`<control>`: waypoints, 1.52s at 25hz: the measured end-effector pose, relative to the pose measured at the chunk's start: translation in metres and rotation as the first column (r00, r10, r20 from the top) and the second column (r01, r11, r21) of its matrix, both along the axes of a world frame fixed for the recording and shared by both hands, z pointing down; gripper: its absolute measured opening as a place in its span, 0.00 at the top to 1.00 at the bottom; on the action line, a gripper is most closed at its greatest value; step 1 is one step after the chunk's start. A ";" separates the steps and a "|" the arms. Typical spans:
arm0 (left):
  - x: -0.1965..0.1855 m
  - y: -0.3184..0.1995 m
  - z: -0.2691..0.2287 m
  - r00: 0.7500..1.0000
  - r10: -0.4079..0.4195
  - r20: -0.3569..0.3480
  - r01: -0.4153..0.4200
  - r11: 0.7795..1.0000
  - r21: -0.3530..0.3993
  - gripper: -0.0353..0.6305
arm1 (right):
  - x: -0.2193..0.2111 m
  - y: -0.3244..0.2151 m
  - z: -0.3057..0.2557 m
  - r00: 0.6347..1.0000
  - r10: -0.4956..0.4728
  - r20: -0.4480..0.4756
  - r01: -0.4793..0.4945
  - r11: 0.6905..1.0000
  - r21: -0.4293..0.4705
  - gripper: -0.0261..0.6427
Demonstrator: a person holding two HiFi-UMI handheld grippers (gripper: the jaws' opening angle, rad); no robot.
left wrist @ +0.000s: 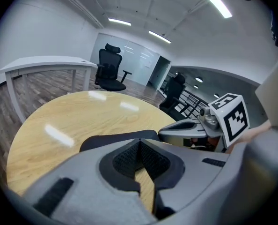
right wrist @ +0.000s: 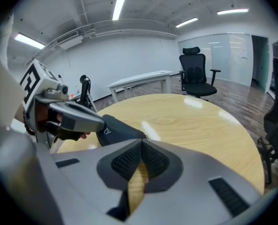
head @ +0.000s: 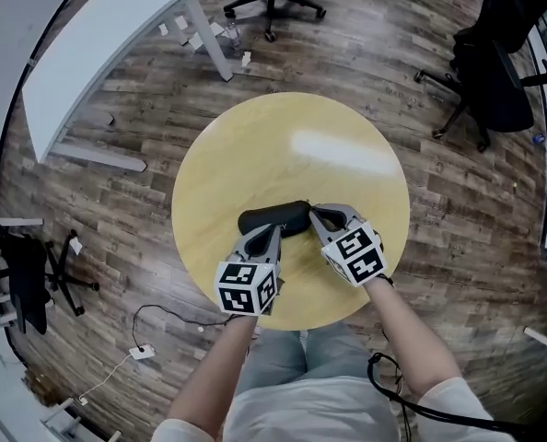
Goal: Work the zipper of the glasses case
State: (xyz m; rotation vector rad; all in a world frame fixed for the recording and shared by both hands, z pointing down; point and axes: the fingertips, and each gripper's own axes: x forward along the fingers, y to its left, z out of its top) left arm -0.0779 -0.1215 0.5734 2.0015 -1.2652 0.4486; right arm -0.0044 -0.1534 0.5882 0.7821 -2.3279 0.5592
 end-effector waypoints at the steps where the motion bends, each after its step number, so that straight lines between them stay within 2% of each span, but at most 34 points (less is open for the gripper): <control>1: -0.002 -0.001 0.001 1.000 0.001 0.005 -0.001 1.000 0.003 0.94 | -0.004 0.005 0.001 1.000 -0.018 -0.003 0.018 1.000 0.007 0.96; 4: -0.005 -0.004 0.000 0.998 0.042 0.054 -0.044 0.999 0.025 0.94 | -0.016 0.019 0.000 0.993 -0.116 0.001 0.116 0.993 0.021 0.96; 6: -0.002 -0.008 -0.001 0.991 0.097 0.096 -0.101 0.994 0.034 0.94 | -0.017 0.017 -0.006 0.980 -0.198 -0.007 0.198 0.978 0.067 0.96; 8: 0.001 -0.011 -0.002 0.984 0.140 0.111 -0.144 0.989 0.029 0.94 | -0.009 0.005 -0.009 0.963 -0.270 -0.028 0.271 0.955 0.124 0.96; 10: 0.001 -0.013 -0.003 0.983 0.155 0.099 -0.158 0.987 0.028 0.94 | -0.004 -0.003 -0.002 0.920 -0.386 -0.069 0.392 0.909 0.143 0.94; 12: 0.002 -0.013 -0.004 0.980 0.172 0.099 -0.175 0.984 0.029 0.94 | -0.005 -0.005 0.008 0.836 -0.536 -0.116 0.548 0.825 0.139 0.91; 15: 0.006 -0.007 -0.002 0.965 0.228 0.130 -0.232 0.973 0.016 0.94 | -0.008 -0.001 0.015 0.671 -0.722 -0.167 0.741 0.661 0.122 0.91; 18: 0.006 -0.007 0.000 0.950 0.262 0.170 -0.269 0.963 0.020 0.94 | -0.016 0.002 0.019 0.476 -0.850 -0.227 0.878 0.473 0.069 0.91; 20: 0.005 -0.009 0.001 0.951 0.261 0.164 -0.267 0.964 0.014 0.94 | -0.023 0.002 0.024 0.332 -0.898 -0.287 0.939 0.342 0.017 0.91; 22: 0.004 -0.010 0.001 0.957 0.252 0.144 -0.255 0.967 0.003 0.94 | -0.026 0.005 0.026 0.201 -0.924 -0.326 0.973 0.228 -0.045 0.91; 25: 0.003 -0.009 0.002 0.961 0.247 0.127 -0.248 0.969 -0.003 0.94 | -0.024 0.012 0.027 0.061 -0.948 -0.312 0.985 0.107 -0.133 0.91; 27: 0.004 -0.009 0.002 0.960 0.249 0.130 -0.251 0.968 -0.002 0.94 | -0.022 0.018 0.030 -0.005 -0.954 -0.299 0.984 0.048 -0.170 0.91; 29: 0.003 -0.009 0.003 0.962 0.242 0.125 -0.244 0.970 -0.001 0.94 | -0.023 0.021 0.033 -0.030 -0.954 -0.299 0.984 0.025 -0.178 0.90; 30: 0.002 -0.009 0.002 0.964 0.236 0.119 -0.237 0.971 -0.002 0.94 | -0.024 0.020 0.034 -0.022 -0.955 -0.297 0.984 0.032 -0.174 0.90; 31: 0.001 -0.009 0.003 0.966 0.232 0.111 -0.233 0.972 -0.004 0.94 | -0.025 0.019 0.034 -0.002 -0.956 -0.292 0.985 0.049 -0.168 0.90; 35: 0.002 -0.009 0.003 0.968 0.231 0.099 -0.231 0.973 -0.008 0.94 | -0.024 0.013 0.032 0.110 -0.955 -0.274 0.977 0.155 -0.149 0.96; 38: 0.001 -0.009 0.003 0.965 0.236 0.113 -0.236 0.972 -0.013 0.94 | -0.022 0.013 0.029 0.140 -0.948 -0.287 0.967 0.193 -0.167 0.96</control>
